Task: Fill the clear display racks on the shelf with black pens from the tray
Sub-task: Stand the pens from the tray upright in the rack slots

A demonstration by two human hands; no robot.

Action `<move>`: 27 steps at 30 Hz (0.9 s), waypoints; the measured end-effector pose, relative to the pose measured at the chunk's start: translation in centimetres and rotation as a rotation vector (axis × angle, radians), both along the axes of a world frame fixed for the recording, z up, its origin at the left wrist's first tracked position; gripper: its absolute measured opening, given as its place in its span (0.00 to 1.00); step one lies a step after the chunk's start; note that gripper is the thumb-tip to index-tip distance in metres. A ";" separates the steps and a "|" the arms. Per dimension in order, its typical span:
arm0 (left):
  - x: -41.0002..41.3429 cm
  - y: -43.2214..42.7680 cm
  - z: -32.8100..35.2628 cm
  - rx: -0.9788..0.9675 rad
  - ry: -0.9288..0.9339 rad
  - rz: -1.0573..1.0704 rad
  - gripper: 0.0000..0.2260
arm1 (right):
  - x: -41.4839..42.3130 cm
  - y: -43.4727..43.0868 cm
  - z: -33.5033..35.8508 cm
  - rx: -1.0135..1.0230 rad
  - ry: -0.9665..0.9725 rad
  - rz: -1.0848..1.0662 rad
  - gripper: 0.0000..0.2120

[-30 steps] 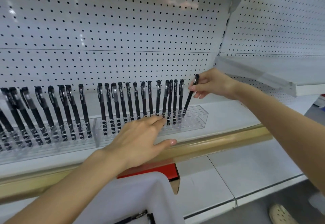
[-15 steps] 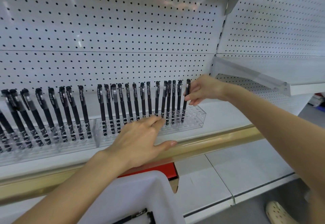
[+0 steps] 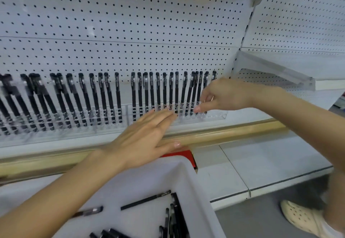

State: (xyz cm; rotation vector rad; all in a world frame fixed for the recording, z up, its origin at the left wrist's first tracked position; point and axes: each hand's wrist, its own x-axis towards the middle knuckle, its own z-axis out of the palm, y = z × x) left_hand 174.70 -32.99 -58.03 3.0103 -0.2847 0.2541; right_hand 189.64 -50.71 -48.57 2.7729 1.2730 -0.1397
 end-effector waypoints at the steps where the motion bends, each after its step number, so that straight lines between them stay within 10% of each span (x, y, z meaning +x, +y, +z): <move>1: -1.1 0.6 -0.2 -0.011 0.014 0.011 0.38 | -1.4 0.6 -0.5 -0.003 0.011 0.032 0.32; 8: -9.7 5.9 -3.5 -0.145 0.178 0.145 0.41 | -10.6 4.2 -8.4 0.104 0.231 0.232 0.27; 14: -13.6 7.8 -6.8 -0.188 0.162 0.202 0.40 | -16.2 5.1 -17.2 0.080 0.623 0.085 0.34; 27: -15.4 8.8 -10.3 -0.145 0.066 0.200 0.38 | -23.6 7.0 -23.7 0.036 0.800 -0.122 0.27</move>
